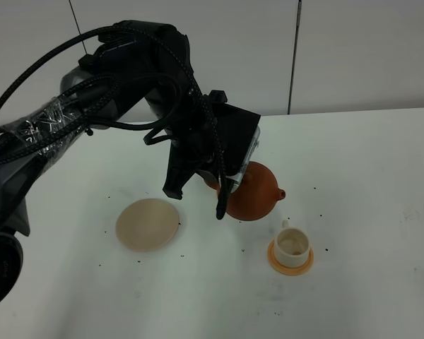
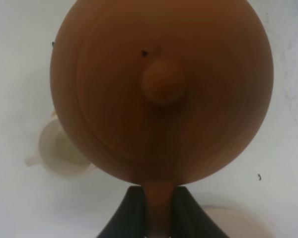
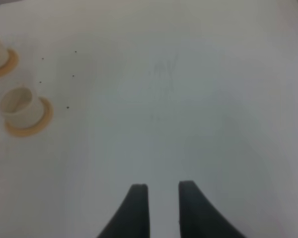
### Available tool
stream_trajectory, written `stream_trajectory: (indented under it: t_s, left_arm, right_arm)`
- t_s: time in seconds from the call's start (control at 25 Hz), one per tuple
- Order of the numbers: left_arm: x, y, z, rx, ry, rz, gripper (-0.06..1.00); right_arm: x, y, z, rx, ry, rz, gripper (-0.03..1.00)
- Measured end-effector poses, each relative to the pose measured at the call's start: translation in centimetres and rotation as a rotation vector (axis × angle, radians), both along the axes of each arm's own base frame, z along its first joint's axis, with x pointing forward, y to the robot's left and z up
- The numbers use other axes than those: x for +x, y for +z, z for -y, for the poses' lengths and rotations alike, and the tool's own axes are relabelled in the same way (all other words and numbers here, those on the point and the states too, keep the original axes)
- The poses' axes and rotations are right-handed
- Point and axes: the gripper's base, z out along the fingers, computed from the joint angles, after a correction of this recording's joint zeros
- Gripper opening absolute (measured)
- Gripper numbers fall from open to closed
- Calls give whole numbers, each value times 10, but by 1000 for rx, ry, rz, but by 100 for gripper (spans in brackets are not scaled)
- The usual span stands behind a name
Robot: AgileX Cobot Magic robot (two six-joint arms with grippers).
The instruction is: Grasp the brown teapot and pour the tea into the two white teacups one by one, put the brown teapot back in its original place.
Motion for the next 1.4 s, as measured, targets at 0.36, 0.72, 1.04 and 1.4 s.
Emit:
stream_trajectory:
  t_s: [0.36, 0.72, 1.04, 1.4]
  left_arm:
    - [5, -25, 3, 28, 31, -47, 18]
    - [0, -37, 16, 57, 15, -59, 18]
    - [-1, -37, 17, 68, 10, -52, 18]
    - [0, -37, 16, 79, 13, -45, 18]
  right_arm:
    - [0, 0, 0, 0, 0, 0, 15]
    - [0, 0, 0, 0, 0, 0, 15]
    - [0, 0, 0, 0, 0, 0, 15]
    - [0, 0, 0, 0, 0, 0, 15]
